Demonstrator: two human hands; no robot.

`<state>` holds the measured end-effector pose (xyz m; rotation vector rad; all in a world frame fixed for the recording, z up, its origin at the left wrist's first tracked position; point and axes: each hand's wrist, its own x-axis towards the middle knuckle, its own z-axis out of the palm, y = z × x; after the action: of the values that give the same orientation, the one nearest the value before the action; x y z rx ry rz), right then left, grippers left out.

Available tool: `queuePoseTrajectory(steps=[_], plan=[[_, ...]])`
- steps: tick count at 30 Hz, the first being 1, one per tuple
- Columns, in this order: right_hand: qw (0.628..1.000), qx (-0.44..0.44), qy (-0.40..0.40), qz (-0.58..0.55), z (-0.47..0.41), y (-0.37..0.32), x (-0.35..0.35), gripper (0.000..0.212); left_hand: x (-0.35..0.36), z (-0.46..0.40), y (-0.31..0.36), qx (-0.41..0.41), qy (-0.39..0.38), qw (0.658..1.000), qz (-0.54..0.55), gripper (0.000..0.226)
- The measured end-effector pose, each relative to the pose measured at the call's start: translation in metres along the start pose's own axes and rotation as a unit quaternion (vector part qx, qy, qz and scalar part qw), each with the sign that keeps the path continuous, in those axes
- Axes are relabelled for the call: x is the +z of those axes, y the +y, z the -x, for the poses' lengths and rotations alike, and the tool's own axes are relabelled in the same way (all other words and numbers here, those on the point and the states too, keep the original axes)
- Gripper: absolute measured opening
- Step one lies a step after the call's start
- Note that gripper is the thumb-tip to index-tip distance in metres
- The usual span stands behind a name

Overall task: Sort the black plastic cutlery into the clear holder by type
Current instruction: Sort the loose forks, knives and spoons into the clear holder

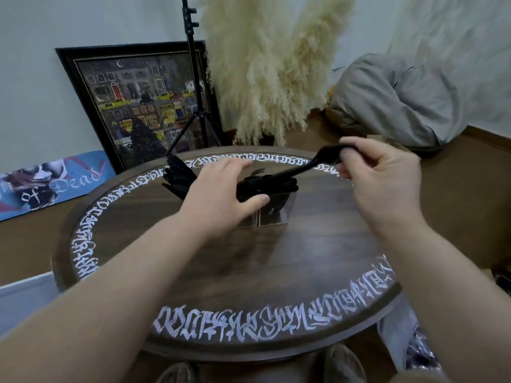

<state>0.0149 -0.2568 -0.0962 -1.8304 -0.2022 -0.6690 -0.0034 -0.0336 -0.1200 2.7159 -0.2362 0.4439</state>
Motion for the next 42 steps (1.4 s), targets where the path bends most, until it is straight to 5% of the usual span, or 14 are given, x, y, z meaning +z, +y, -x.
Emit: queuePoseTrajectory(steps=[5, 9, 13, 21, 28, 37, 42], plan=[[0.973, -0.179, 0.018, 0.142, -0.044, 0.011, 0.009, 0.023, 0.017, -0.046, -0.008, 0.036, -0.099, 0.993, -0.047, 0.099], [0.944, -0.240, -0.067, 0.215, -0.058, 0.032, 0.034, 0.024, 0.037, -0.060, -0.014, 0.024, -0.171, 0.983, -0.063, 0.106], [0.929, -0.235, -0.150, 0.245, -0.061, 0.052, 0.053, 0.025, 0.046, -0.067, -0.015, 0.027, -0.164, 0.984, -0.071, 0.097], [0.907, -0.149, -0.254, 0.300, -0.054, 0.063, 0.067, 0.030, 0.049, -0.060, -0.017, 0.029, -0.070, 0.996, -0.043, 0.044], [0.876, -0.118, -0.376, 0.278, -0.039, 0.063, 0.053, 0.051, 0.052, -0.058, -0.022, 0.039, -0.053, 0.997, -0.049, 0.048], [0.894, -0.124, -0.310, 0.298, -0.036, 0.076, 0.061, 0.027, 0.053, -0.056, -0.023, 0.046, -0.054, 0.996, -0.061, 0.046], [0.904, -0.098, -0.309, 0.280, -0.026, 0.078, 0.060, 0.037, 0.053, -0.055, -0.021, 0.040, -0.059, 0.995, -0.071, 0.061]])
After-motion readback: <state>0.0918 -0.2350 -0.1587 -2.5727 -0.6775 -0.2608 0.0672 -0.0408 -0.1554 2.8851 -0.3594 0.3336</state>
